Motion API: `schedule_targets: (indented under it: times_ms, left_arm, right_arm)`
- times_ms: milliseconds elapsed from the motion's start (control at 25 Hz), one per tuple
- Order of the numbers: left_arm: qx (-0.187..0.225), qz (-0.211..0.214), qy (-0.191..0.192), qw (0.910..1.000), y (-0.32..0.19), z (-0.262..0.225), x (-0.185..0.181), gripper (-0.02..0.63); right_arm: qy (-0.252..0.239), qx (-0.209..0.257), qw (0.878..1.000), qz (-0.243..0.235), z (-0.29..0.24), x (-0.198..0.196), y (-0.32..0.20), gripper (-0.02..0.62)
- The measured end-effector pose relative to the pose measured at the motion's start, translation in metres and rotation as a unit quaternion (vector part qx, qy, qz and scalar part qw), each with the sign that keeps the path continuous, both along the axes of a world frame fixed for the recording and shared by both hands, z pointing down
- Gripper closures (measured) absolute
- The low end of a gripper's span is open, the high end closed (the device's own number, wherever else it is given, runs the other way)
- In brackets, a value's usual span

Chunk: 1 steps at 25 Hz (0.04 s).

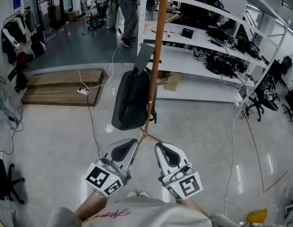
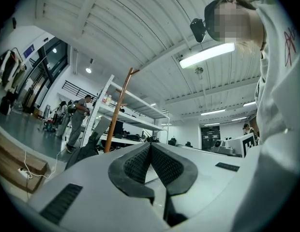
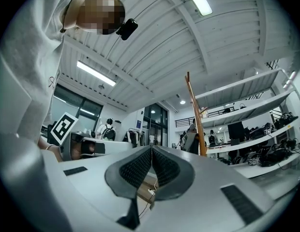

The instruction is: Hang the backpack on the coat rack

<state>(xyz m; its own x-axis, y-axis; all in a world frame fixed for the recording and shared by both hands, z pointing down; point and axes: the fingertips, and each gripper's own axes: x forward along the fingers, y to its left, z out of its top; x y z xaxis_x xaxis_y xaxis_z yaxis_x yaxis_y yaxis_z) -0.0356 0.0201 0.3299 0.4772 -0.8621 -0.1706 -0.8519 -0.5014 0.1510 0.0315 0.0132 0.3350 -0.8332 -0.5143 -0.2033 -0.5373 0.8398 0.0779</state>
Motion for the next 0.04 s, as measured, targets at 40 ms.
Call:
schedule_targets:
  times_ms: [40]
  left_arm:
    - [-0.001, -0.001, 0.000, 1.0000, 0.0004, 0.0002, 0.0006, 0.589]
  right_arm:
    - [0.000, -0.002, 1.000, 0.000, 0.0004, 0.0010, 0.0002, 0.575]
